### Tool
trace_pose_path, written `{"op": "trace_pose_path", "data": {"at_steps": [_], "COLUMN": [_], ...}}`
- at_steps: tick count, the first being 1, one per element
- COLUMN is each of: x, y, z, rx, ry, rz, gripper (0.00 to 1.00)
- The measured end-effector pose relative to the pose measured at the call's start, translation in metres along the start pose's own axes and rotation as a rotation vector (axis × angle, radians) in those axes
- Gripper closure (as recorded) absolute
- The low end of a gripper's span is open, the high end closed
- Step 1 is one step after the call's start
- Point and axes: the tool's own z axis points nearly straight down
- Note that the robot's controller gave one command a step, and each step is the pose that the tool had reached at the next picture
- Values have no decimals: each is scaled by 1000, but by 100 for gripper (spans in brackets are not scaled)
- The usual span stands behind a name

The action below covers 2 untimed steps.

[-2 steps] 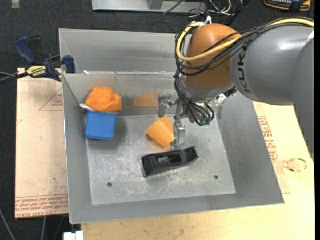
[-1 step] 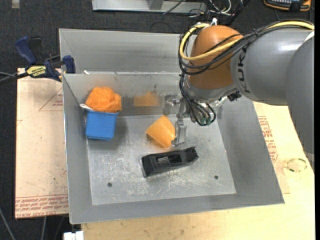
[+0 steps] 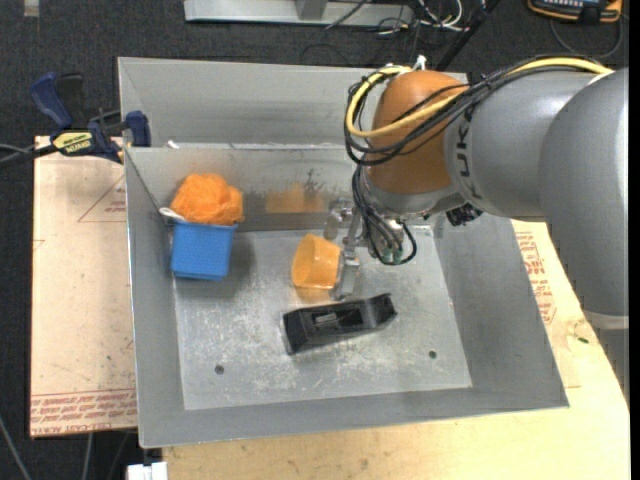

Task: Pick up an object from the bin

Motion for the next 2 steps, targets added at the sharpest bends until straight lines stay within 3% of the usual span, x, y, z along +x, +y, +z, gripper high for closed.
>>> {"op": "trace_pose_path", "data": {"at_steps": [1,2], "x": [8,8], "y": [2,2], "z": [47,47], "rx": [0,0], "ry": [-8,-8], "rz": [-231,-231], "gripper": [100,100]}}
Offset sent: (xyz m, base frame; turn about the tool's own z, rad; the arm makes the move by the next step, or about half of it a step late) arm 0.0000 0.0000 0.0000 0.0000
